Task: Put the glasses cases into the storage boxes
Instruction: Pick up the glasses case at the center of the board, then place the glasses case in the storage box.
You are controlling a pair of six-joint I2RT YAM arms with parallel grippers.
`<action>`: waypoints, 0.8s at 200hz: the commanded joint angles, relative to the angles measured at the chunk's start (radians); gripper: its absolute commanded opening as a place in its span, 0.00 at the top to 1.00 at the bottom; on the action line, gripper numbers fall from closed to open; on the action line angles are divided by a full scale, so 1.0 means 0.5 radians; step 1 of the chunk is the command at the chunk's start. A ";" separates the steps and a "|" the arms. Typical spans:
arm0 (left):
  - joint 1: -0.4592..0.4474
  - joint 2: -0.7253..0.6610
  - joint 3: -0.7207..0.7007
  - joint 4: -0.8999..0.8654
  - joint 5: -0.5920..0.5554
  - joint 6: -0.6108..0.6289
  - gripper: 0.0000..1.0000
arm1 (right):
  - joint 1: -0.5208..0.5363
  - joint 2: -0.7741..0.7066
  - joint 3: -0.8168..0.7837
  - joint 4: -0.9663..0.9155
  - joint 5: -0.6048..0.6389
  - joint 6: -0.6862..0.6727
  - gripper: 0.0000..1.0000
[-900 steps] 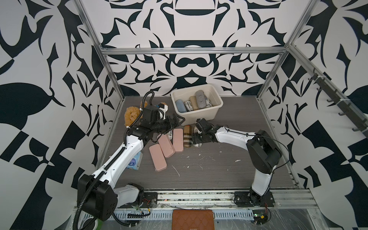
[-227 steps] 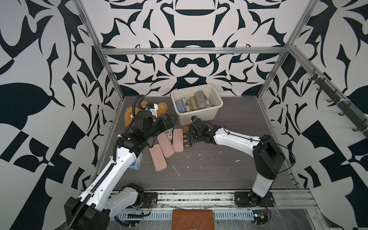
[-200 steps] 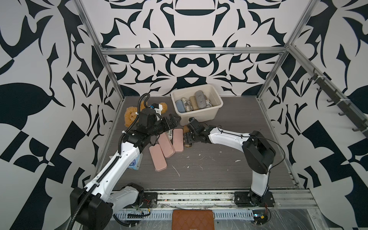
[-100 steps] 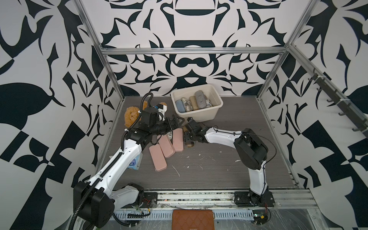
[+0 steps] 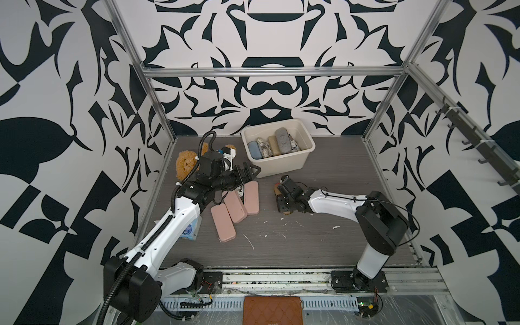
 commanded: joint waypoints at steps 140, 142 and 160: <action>0.346 -0.368 -0.031 -0.158 -0.819 -0.016 0.01 | -0.381 0.762 2.151 -0.497 -0.239 -0.489 0.41; 0.349 -0.368 -0.030 -0.158 -0.821 -0.018 0.01 | -0.387 0.799 2.183 -0.501 -0.242 -0.486 0.41; 0.356 -0.363 -0.040 -0.143 -0.801 -0.026 0.01 | -0.441 1.090 2.529 -0.612 -0.251 -0.482 0.40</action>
